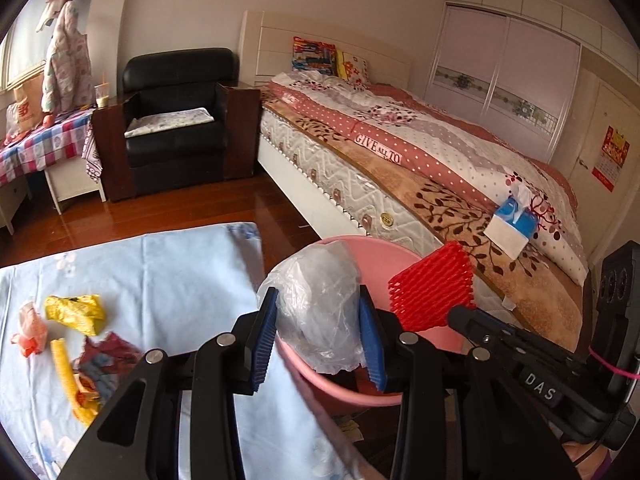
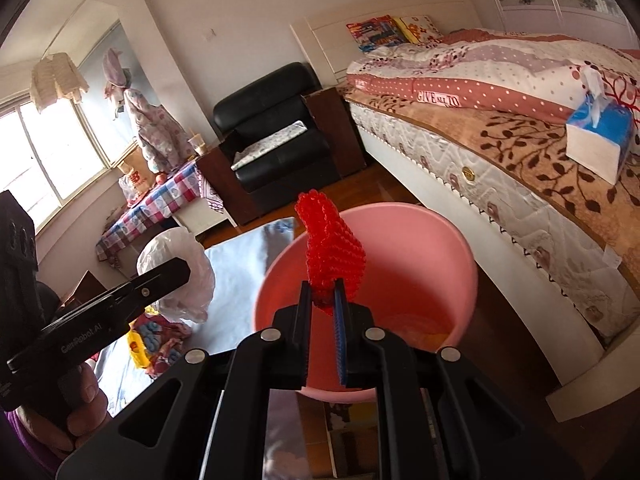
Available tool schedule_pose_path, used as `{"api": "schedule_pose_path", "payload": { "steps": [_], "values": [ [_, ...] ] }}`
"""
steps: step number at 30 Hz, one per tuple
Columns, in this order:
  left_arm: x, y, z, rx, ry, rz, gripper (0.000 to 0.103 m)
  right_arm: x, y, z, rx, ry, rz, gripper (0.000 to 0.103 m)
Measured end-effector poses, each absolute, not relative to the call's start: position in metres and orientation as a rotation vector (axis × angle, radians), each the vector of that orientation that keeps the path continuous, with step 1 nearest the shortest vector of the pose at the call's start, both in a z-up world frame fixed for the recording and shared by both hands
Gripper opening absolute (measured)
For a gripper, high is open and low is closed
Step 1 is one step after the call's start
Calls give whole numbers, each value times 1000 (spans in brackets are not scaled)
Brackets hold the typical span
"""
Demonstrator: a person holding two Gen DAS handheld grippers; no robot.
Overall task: Collect trash
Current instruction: 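Open the right gripper over the bucket dropping the red net while the left gripper drops the white bag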
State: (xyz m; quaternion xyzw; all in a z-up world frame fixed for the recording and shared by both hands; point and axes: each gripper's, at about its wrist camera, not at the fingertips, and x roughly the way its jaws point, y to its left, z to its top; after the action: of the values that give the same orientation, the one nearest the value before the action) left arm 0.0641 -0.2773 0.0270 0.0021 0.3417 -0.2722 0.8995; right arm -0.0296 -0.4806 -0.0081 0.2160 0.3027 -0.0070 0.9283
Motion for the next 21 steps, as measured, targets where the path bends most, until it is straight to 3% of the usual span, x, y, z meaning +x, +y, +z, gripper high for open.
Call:
{"api": "schedule_pose_path", "payload": {
  "steps": [21],
  "values": [
    [92, -324, -35, 41, 797, -566, 39, -3, -488, -45, 404, 739, -91, 11]
  ]
}}
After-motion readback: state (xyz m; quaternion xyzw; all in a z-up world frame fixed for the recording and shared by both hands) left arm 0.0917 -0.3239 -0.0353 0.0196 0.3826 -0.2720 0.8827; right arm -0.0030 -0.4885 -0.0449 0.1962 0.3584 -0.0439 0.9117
